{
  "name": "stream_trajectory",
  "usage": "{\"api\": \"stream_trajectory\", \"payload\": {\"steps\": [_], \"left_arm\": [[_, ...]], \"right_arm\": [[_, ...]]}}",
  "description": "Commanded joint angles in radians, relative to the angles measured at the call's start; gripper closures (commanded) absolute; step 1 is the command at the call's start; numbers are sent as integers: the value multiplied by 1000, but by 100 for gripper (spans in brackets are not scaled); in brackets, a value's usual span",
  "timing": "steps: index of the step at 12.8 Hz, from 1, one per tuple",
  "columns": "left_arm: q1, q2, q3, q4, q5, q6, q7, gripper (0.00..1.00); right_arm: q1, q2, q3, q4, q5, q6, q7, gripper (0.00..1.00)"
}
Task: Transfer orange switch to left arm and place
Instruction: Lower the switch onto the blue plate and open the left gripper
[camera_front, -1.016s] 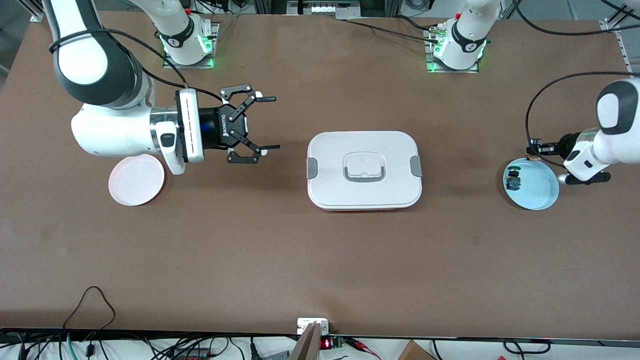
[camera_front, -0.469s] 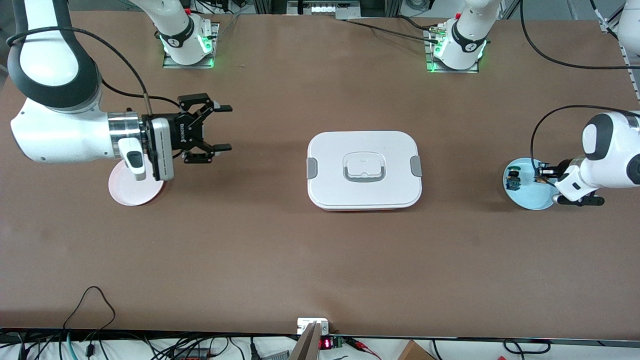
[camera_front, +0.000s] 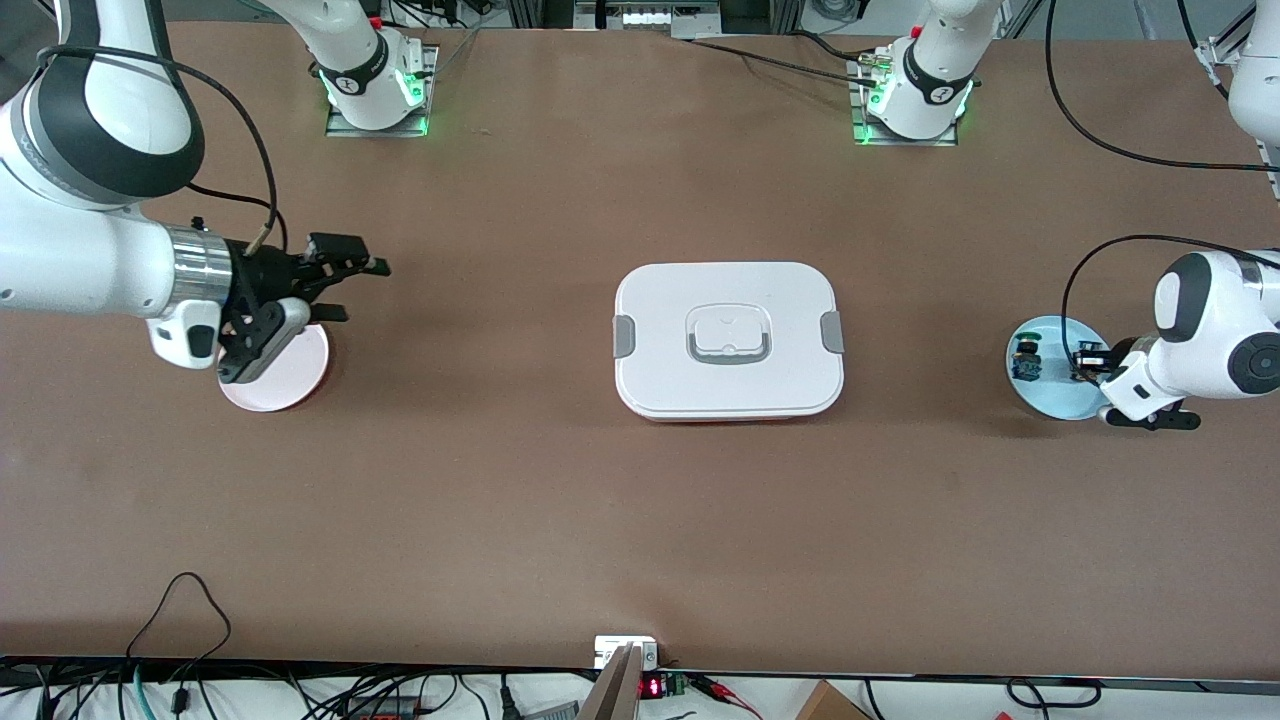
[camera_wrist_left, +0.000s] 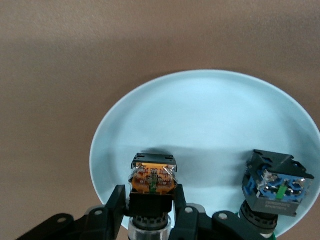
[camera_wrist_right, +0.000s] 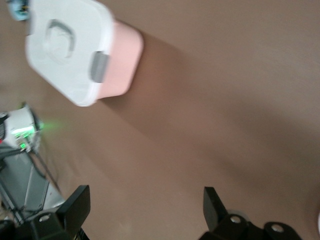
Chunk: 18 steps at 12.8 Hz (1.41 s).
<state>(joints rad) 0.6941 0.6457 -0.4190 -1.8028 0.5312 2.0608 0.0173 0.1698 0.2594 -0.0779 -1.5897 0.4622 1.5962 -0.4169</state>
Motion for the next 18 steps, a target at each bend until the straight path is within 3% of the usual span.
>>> {"api": "stream_trajectory", "payload": {"steps": [1, 4, 6, 9, 11, 16, 18], "left_arm": [[7, 35, -10, 42, 20, -14, -7, 0], [4, -20, -55, 52, -19, -80, -11, 0], [7, -43, -124, 159, -28, -216, -4, 0], [4, -43, -225, 339, -37, -417, 13, 0], [5, -46, -273, 391, -65, -480, 18, 0], [7, -54, -377, 499, -71, -556, 18, 0], [-13, -60, -414, 522, -76, -593, 19, 0]], "right_arm": [[5, -5, -30, 52, -203, -57, 151, 0], [13, -5, -25, 100, -463, -116, 291, 0], [8, -11, -23, 117, -565, -107, 297, 0], [-73, -57, -19, 108, -492, -81, 306, 0], [-133, -65, 24, 88, -479, -67, 293, 0], [-131, -77, 12, 88, -502, -90, 346, 0], [-128, -126, 13, 28, -498, -56, 366, 0]]}}
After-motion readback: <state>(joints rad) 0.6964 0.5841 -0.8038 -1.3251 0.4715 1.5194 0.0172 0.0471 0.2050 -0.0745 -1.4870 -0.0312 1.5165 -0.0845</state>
